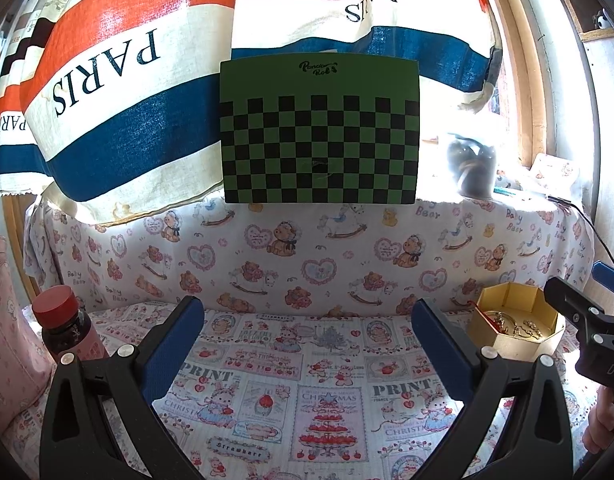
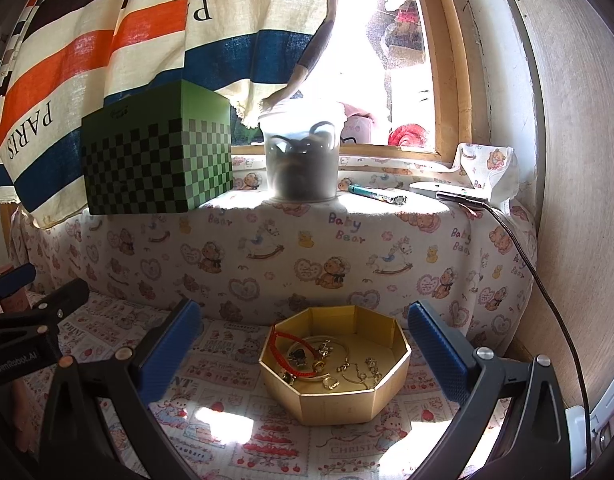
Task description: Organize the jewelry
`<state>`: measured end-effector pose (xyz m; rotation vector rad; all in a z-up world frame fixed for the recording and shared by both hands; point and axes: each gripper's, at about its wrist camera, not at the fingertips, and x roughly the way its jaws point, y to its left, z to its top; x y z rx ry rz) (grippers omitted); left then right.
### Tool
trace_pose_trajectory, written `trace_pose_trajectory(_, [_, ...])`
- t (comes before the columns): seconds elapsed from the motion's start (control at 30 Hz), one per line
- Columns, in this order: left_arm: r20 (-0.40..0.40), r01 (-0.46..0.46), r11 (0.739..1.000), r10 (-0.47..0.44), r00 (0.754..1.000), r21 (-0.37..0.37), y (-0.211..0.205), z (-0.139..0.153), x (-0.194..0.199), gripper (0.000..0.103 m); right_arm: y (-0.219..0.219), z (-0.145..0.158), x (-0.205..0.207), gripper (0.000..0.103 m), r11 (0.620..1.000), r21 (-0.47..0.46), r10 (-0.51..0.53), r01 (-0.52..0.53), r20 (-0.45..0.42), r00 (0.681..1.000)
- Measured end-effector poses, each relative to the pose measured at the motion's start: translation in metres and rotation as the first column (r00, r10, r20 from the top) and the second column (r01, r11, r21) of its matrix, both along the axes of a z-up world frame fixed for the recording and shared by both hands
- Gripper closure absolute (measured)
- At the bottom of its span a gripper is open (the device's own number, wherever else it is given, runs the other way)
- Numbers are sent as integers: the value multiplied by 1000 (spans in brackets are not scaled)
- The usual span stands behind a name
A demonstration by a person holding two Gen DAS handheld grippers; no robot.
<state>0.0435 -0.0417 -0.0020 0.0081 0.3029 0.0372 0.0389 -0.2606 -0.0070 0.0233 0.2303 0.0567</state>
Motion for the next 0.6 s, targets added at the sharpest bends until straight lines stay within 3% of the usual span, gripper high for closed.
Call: trace_pose_trajectory(0.6, [6, -6, 1000, 6, 1000, 5, -1, 0, -1, 0, 2, 0, 0, 0, 1000, -2, 3, -3, -4, 1000])
